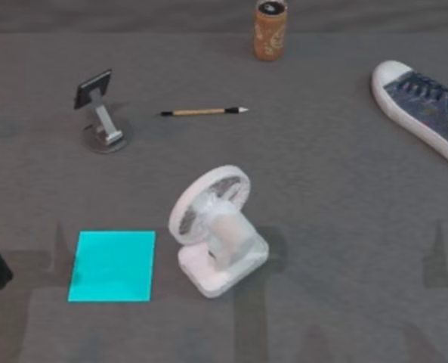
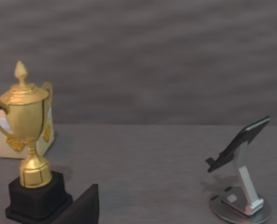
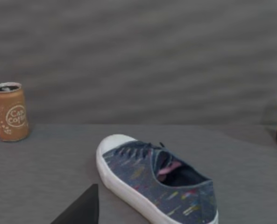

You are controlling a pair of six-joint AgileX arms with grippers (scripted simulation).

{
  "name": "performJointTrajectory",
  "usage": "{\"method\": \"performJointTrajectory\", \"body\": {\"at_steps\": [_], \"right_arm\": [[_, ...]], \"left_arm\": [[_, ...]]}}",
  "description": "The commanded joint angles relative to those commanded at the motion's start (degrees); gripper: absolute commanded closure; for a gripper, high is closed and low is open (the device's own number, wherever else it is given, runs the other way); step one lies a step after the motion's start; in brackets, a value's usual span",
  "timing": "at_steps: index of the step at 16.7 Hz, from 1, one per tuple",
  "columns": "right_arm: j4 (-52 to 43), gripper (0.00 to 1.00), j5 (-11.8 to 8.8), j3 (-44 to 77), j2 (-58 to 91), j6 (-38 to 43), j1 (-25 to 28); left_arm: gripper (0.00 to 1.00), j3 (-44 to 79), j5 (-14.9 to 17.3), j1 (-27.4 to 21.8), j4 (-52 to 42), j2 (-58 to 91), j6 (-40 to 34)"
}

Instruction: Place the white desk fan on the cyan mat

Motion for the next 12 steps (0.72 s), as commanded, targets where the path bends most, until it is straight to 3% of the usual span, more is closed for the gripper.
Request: {"method": "performJointTrajectory", "body": {"at_steps": [6,12], "right_arm": [[0.00,0.00,0.00,0.00,0.00,0.00,0.00],[0.00,0.00,0.00,0.00,0.00,0.00,0.00]], "left_arm": [[0.00,5.65,0.08,-2.53,-5.69,5.93,1.09],[0.00,31.11,-0.01,-11.28,-26.24,32.21,4.42]]}}
